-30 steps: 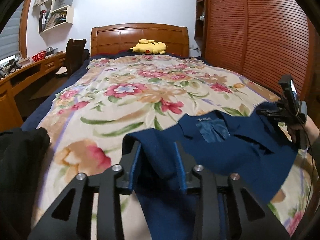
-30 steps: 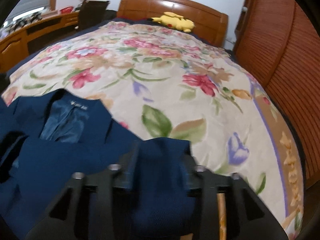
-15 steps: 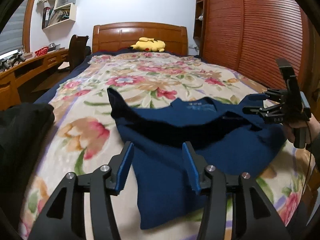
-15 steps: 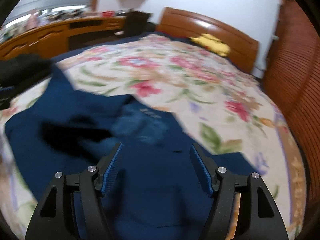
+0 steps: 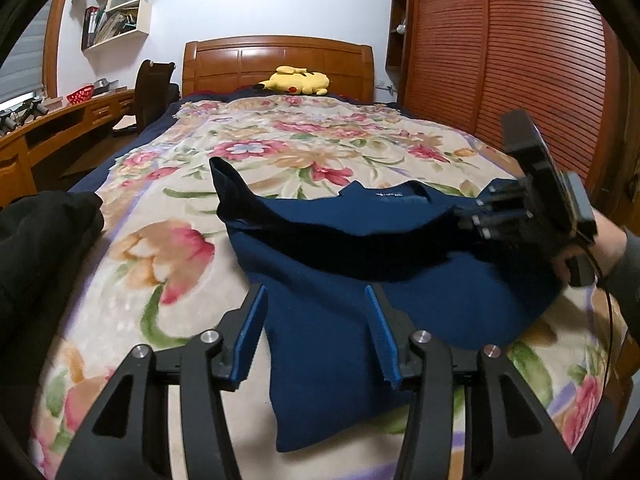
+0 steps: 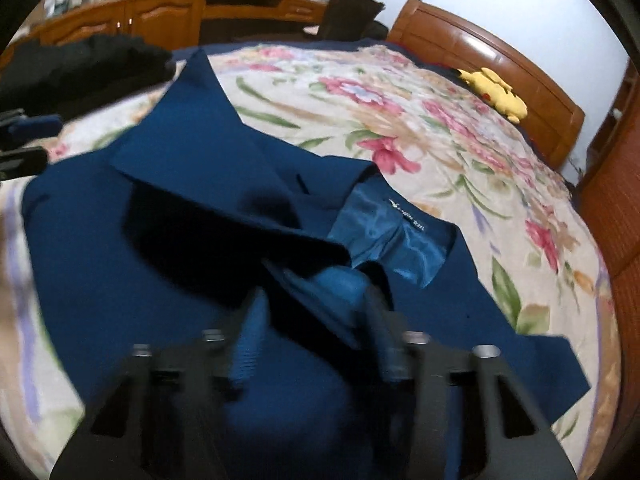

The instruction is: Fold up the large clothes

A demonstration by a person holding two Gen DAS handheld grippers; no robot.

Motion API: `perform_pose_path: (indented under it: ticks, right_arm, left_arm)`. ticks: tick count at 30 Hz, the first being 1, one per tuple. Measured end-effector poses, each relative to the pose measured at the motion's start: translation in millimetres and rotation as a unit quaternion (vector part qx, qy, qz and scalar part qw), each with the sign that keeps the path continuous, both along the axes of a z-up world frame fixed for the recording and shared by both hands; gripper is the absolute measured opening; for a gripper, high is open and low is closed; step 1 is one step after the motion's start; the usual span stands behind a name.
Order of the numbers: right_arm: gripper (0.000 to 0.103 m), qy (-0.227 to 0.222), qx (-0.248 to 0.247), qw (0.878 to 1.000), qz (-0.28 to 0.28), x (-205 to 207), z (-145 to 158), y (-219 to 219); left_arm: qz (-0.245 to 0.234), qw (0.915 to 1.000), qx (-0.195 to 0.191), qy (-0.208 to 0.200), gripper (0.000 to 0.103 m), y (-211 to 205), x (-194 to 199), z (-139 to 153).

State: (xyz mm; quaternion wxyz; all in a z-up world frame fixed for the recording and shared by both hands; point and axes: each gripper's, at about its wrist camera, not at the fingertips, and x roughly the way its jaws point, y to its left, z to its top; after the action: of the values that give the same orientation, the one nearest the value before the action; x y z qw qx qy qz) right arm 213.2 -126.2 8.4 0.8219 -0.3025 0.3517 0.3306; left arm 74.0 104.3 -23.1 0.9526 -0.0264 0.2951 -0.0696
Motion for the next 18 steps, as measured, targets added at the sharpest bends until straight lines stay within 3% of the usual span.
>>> perform_pose_path:
  ticks: [4,12,18]
  right_arm:
    - [0.001,-0.035,-0.008,0.999,-0.009,27,11,10]
    - [0.0,-0.093,0.0,0.994,-0.052,88,35,32]
    - [0.0,-0.131,-0.019,0.987,-0.092,117,33,45]
  left_arm:
    - [-0.002,1.0,0.0,0.006,0.049,-1,4,-3]
    - [-0.006,0.9998,0.0,0.017,0.049,-3,10,-10]
    - [-0.002,0.9997,-0.008,0.024,0.049,1,15,-12]
